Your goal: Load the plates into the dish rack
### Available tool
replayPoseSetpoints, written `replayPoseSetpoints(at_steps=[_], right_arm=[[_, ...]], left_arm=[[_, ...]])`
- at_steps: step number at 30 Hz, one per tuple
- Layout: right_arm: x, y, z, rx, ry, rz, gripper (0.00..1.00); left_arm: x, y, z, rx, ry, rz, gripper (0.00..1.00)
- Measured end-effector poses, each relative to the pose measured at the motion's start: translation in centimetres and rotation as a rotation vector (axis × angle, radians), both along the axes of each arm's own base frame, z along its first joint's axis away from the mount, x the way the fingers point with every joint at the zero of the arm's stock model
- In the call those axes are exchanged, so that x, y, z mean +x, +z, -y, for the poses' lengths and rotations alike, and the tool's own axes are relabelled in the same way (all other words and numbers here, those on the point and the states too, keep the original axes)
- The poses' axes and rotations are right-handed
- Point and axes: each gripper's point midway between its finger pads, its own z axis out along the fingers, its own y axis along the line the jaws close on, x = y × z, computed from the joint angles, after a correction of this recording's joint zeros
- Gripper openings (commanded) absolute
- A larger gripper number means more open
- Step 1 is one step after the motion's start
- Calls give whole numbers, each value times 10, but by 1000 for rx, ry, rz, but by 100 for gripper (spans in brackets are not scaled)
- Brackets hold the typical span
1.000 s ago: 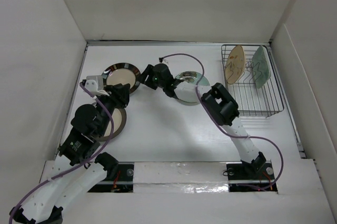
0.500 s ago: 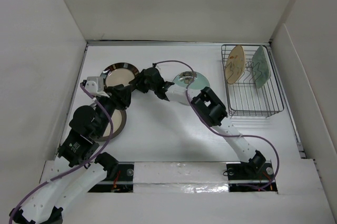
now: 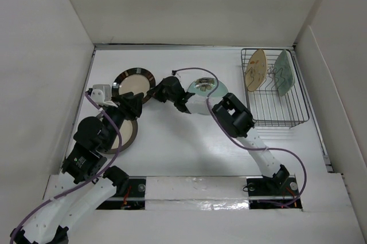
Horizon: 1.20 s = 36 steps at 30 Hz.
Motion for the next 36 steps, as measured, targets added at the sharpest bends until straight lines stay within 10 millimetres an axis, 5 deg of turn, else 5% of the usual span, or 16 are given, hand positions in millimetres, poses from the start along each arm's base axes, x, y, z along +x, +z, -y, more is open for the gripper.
replayPoseSetpoints(at_steps=[5,10,13,17,20,22,24,36], right_arm=[[-2,55,25,-136,30,172,0],[-10,165,95,-178,8,401,0],[-11,238,177,-210,-84,551,0],[-5,328,340,-371,-395,734,0],[-10,367,451,-541,-666,772,0],[-19,378,509,-675,-808,743,0],[-26,376,543,-796,-881,696,0],[-17,281,641,-1247,-781,372,0]], left_arm=[[1,-1,-1,2,5,-2,41],[1,-1,-2,2,12,-2,41],[1,-1,-1,3,9,-4,41],[2,-5,8,15,-30,-16,42],[2,-10,17,28,-72,-31,42],[2,-13,23,36,-99,-42,42],[1,-15,27,41,-125,-48,42],[-19,-2,38,18,-239,-1,43]])
